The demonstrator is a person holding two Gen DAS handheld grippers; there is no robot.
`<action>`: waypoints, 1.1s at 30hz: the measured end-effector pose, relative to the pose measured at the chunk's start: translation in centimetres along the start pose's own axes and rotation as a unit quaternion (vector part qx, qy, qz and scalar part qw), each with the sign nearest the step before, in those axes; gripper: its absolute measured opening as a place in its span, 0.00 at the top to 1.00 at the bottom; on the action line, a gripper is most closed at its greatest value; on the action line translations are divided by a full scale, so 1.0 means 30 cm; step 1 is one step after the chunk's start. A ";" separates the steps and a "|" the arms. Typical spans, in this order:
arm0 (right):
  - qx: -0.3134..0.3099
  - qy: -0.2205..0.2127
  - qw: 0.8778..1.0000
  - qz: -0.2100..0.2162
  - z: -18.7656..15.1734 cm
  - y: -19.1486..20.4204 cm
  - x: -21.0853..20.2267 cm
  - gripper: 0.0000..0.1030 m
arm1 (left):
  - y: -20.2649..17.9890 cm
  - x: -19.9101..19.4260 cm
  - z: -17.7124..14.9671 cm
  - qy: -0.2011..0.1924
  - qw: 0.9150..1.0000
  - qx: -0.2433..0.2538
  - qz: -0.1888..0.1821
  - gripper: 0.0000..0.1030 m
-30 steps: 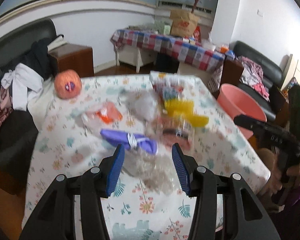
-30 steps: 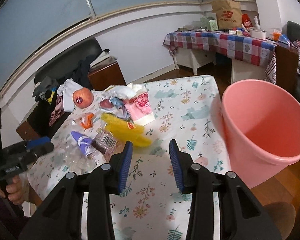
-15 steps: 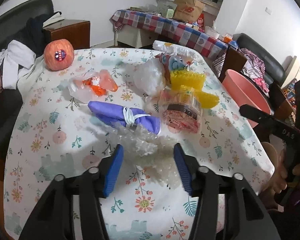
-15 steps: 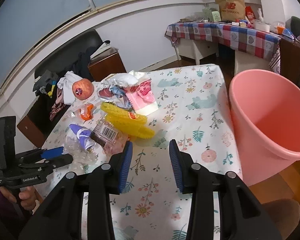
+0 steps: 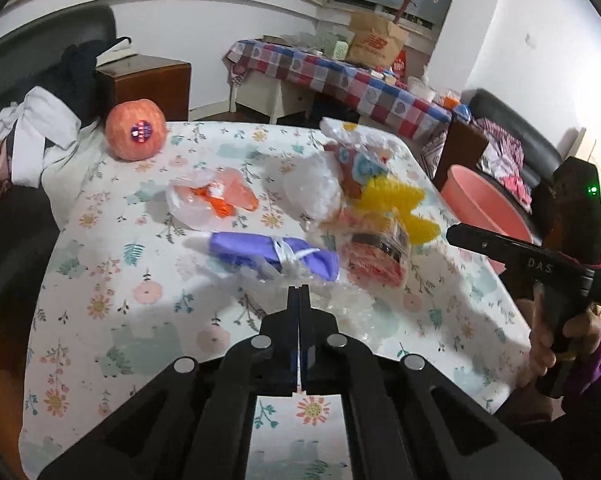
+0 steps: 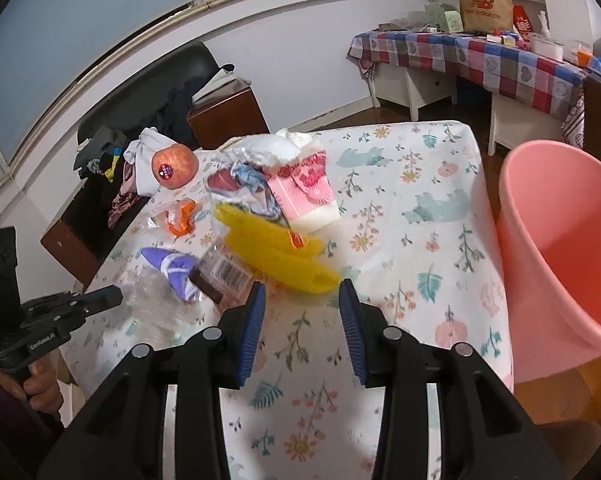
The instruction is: Collect trash
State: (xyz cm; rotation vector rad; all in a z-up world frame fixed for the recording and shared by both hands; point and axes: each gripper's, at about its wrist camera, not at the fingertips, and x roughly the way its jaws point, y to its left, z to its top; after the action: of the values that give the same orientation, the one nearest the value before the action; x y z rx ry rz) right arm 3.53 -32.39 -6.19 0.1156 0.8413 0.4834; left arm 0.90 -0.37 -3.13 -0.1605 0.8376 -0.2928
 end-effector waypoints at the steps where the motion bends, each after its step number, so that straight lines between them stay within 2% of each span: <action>1: 0.000 -0.003 1.000 0.010 0.018 0.005 0.000 0.62 | 0.012 -0.007 0.008 -0.005 1.000 -0.004 -0.004 1.00; 7: -0.043 0.003 0.999 0.029 0.104 0.078 0.056 0.62 | 0.029 -0.016 0.035 -0.009 1.000 -0.018 -0.013 0.98; 9: -0.057 0.007 0.998 0.027 0.116 0.097 0.081 0.62 | 0.034 -0.008 0.035 0.001 1.000 -0.023 -0.013 0.86; 10: -0.065 0.008 0.998 0.021 0.121 0.106 0.099 0.62 | 0.037 -0.005 0.035 0.008 1.000 -0.028 -0.012 0.69; 11: -0.067 0.009 0.998 0.019 0.121 0.108 0.109 0.62 | 0.040 -0.005 0.034 0.008 0.999 -0.031 -0.008 0.60; 14: -0.062 0.021 0.998 0.022 0.119 0.102 0.139 0.64 | 0.052 -0.002 0.030 0.006 0.999 -0.035 0.002 0.60; 15: -0.061 0.023 0.998 0.025 0.117 0.101 0.142 0.76 | 0.059 0.000 0.033 0.006 0.999 -0.039 0.003 0.59; 16: -0.063 0.025 0.997 0.025 0.114 0.103 0.145 0.84 | 0.068 0.002 0.038 0.006 0.999 -0.043 0.004 0.59; 18: -0.060 0.021 0.997 0.032 0.112 0.100 0.135 0.90 | 0.085 0.008 0.046 0.004 0.999 -0.050 0.010 0.59; 23: -0.038 -0.011 0.998 0.050 0.124 0.077 0.069 0.91 | 0.139 0.030 0.112 -0.015 0.996 -0.072 0.044 0.59; 27: -0.015 -0.028 0.997 0.064 0.138 0.047 0.016 0.91 | 0.171 0.057 0.175 -0.039 0.994 -0.059 0.085 0.58; 33: 0.010 -0.042 0.996 0.081 0.137 0.017 -0.034 0.91 | 0.207 0.157 0.215 -0.024 0.991 -0.032 0.125 0.57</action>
State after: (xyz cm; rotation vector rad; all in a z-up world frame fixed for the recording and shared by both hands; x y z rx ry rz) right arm 5.82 -32.04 -2.61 0.2228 0.7572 0.6184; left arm 9.91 4.18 -3.79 -0.1200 0.8111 -0.0277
